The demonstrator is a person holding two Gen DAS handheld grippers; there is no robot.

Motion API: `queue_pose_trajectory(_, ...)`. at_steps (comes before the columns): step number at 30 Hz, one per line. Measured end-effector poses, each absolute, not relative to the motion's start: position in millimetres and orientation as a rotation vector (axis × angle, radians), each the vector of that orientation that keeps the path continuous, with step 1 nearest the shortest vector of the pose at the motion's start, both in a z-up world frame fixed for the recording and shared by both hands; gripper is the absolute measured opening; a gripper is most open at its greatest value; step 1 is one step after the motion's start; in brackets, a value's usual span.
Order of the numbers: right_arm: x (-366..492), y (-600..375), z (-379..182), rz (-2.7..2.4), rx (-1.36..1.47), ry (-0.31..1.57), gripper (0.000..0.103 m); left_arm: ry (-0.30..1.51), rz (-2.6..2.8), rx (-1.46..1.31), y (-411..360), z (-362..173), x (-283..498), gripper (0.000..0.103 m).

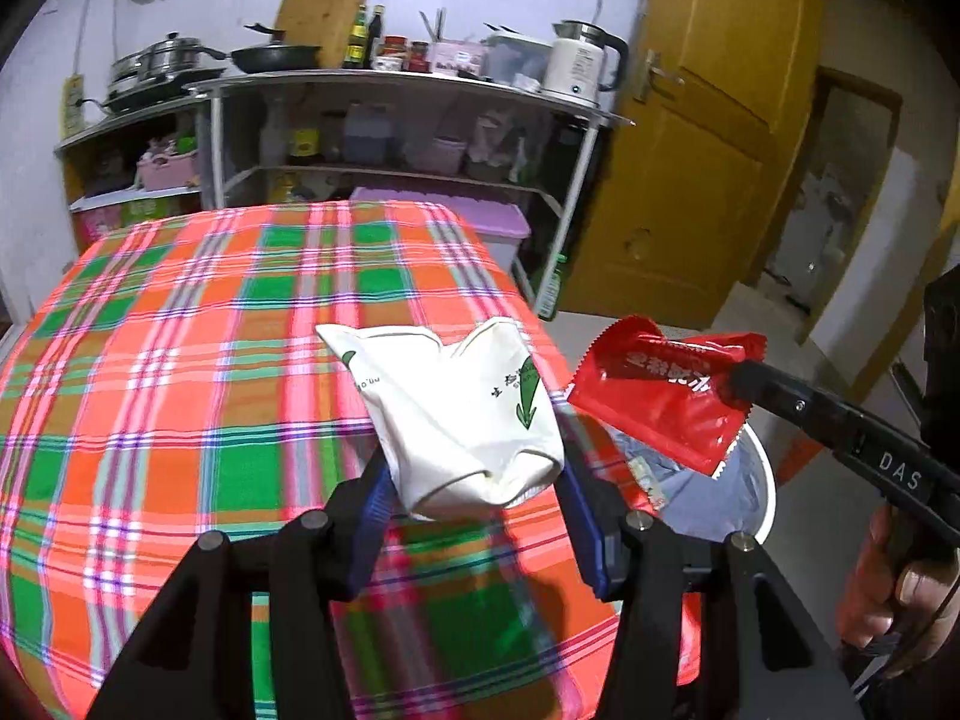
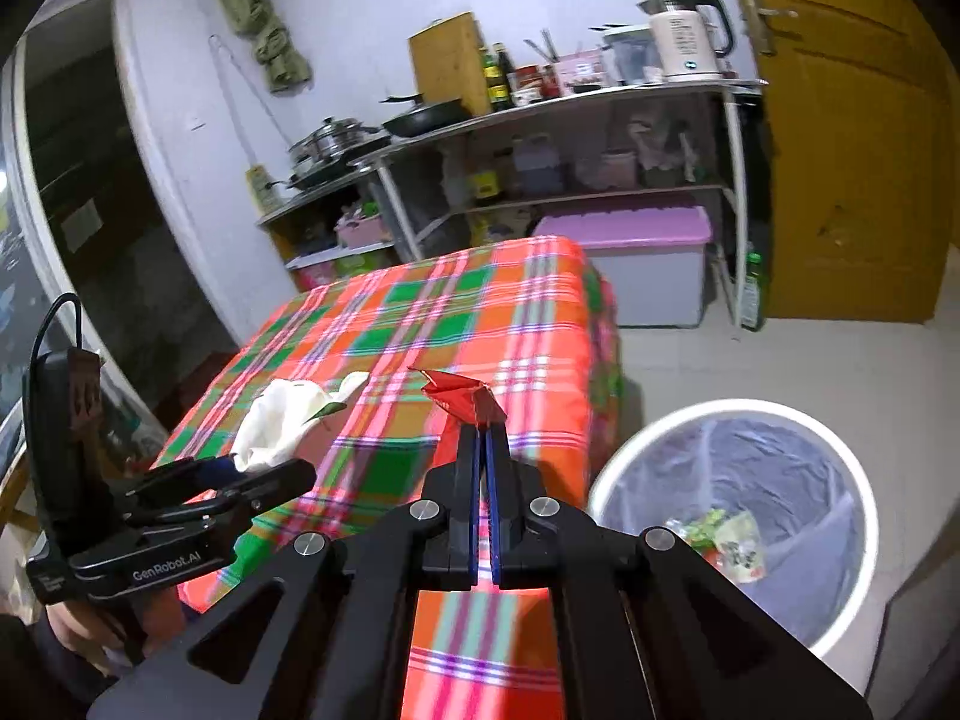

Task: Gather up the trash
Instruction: 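Lift the foam box and red wrapper and carry them over the bin, then open both tools to drop the foam box and wrapper into the bin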

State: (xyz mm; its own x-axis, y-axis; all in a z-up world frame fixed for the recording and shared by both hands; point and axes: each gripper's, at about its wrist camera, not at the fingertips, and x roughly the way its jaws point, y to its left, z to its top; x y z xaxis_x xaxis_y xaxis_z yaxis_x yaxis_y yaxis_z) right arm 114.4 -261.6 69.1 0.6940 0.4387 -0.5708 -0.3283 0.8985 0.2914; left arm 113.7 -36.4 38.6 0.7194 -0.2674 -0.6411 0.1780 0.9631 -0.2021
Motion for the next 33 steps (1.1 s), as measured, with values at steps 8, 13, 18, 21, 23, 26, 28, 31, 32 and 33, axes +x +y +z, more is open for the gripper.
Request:
queue_pose_trajectory(8, 108.6, -318.1, 55.4, 0.318, 0.236, 0.691, 0.002, 0.746, -0.343, -0.089, -88.4, 35.0, 124.6, 0.054)
queue_pose_trajectory(13, 105.8, -349.3, 49.5, 0.257, 0.265, 0.697, 0.002, 0.761, -0.398, -0.07, -117.8, 30.5, 132.0, 0.054)
queue_pose_trajectory(18, 105.2, -375.0, 39.9, 0.21, 0.288, 0.712, 0.002, 0.779, -0.439, -0.052, -140.6, 24.8, 139.0, 0.054)
queue_pose_trajectory(21, 107.1, -385.1, 31.0, 0.19, 0.298, 0.732, 0.002, 0.794, -0.475, -0.039, -155.4, 20.1, 143.2, 0.054)
queue_pose_trajectory(23, 110.0, -391.9, 23.6, 0.179, 0.307, 0.749, 0.002, 0.807, -0.496, -0.03, -165.0, 15.7, 146.3, 0.054)
queue_pose_trajectory(26, 113.9, -399.4, 14.0, 0.165, 0.319, 0.777, 0.002, 0.829, -0.527, -0.021, -176.7, 8.8, 150.8, 0.055)
queue_pose_trajectory(28, 116.6, -402.1, 8.0, 0.161, 0.33, 0.798, 0.003, 0.846, -0.545, -0.014, -183.7, 3.1, 153.8, 0.055)
queue_pose_trajectory(31, 120.6, -405.7, -1.5, 0.146, 0.335, 0.835, 0.004, 0.882, -0.567, -0.019, -190.5, -5.6, 157.8, 0.056)
queue_pose_trajectory(32, 122.4, -406.8, -5.5, 0.141, 0.334, 0.85, 0.004, 0.894, -0.572, -0.025, -191.5, -8.1, 159.3, 0.056)
queue_pose_trajectory(33, 123.0, -407.4, -8.6, 0.135, 0.333, 0.861, 0.004, 0.903, -0.577, -0.029, -192.3, -9.9, 160.4, 0.057)
